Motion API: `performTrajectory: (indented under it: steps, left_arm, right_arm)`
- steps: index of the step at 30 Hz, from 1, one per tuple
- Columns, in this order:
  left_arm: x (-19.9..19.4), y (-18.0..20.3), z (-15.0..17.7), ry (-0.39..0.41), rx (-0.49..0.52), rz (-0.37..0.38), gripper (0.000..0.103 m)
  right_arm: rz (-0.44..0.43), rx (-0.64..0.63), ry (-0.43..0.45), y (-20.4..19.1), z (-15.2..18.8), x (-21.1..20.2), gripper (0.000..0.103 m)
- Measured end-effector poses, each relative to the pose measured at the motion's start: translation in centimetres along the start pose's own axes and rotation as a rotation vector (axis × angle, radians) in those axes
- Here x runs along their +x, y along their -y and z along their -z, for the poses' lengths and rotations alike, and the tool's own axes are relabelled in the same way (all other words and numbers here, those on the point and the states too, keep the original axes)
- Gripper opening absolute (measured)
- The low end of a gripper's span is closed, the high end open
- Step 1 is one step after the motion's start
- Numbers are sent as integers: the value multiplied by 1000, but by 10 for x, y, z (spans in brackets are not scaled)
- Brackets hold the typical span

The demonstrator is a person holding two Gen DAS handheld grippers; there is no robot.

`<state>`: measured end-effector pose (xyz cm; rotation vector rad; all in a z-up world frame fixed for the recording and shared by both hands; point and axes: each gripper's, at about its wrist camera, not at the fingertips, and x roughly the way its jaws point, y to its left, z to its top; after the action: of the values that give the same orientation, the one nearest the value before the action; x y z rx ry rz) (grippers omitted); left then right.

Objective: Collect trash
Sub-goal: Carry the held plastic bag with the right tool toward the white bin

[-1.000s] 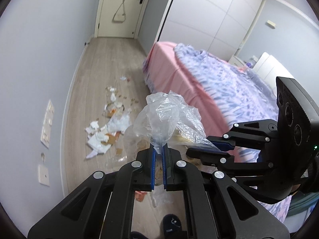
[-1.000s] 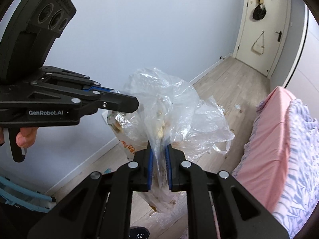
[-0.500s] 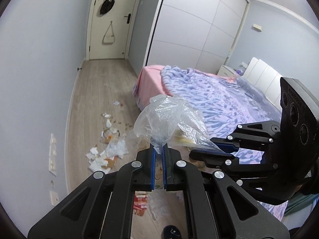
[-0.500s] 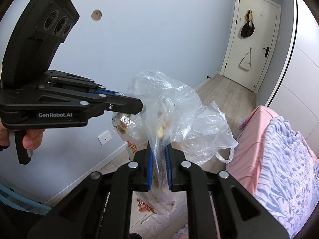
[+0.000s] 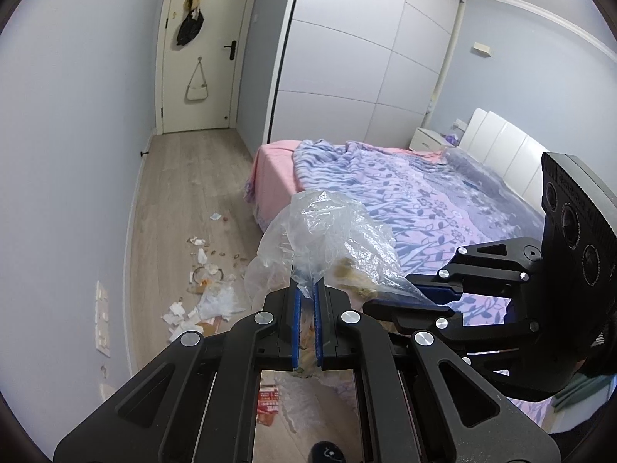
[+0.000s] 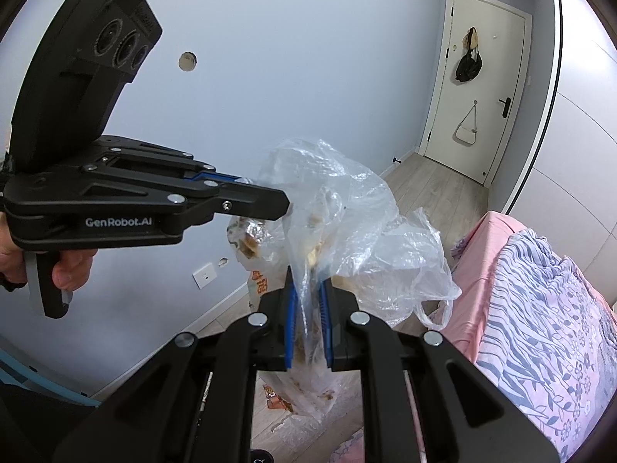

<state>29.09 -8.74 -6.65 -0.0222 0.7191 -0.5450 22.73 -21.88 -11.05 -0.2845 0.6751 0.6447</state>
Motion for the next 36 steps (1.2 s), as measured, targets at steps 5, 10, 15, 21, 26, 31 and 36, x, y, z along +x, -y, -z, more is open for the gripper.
performTrajectory:
  steps: [5,10,15,21,26,31,36]
  left_arm:
    - [1,14,0,10,-6,17,4]
    - [7,19,-3,5,1,55,4]
    - [15,23,-13,1,45,113,4]
    - [23,24,-23,-15,106,198,4]
    - [29,27,-31,-24,173,281,4]
    - [36,31,-36,-38,235,366,4]
    - [45,50,-37,-59,305,461,4]
  right_arm:
    - [6,1,4,3,2,-19,13]
    - [38,17,-4,8,4,-27,13]
    - [87,60,-13,14,6,-30,13]
    - [171,132,-23,14,7,-31,13]
    - [250,198,-23,11,7,-37,13]
    - [330,268,-23,10,10,-44,13]
    - [427,346,-28,8,20,-58,13]
